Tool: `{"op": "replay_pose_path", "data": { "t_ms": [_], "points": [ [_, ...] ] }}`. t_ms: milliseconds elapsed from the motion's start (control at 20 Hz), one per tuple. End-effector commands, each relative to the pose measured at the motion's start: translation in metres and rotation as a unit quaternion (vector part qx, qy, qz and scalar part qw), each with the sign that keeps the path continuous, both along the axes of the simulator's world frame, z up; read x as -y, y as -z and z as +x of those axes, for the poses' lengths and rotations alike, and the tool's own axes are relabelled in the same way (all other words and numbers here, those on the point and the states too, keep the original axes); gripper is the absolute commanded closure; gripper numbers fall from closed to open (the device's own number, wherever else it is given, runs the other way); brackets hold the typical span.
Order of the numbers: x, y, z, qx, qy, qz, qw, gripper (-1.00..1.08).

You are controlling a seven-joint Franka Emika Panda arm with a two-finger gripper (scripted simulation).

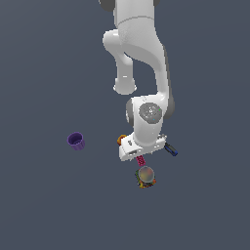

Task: Pick up a designated object from a clutter of objects.

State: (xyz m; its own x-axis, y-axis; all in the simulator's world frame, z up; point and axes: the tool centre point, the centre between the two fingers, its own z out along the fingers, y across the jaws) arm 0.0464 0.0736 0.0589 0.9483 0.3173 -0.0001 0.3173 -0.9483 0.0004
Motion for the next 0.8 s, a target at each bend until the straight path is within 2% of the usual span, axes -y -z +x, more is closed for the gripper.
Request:
{"op": "replay_pose_path", "data": {
  "t_ms": [0,300,600,650,750],
  "points": [
    [0.0,0.008,-0.001,0.0,0.0,0.0,1.0,-0.92],
    [0.0,0.037,-0.001,0.0,-0.001,0.0,1.0,-0.92],
    [0.0,0.047,0.0,0.0,-0.001,0.0,1.0,-0.92],
    [0.0,0.047,0.0,0.0,-0.001,0.0,1.0,1.08],
    [0.0,0.047,0.0,0.0,-0.001,0.0,1.0,1.08]
  ]
}}
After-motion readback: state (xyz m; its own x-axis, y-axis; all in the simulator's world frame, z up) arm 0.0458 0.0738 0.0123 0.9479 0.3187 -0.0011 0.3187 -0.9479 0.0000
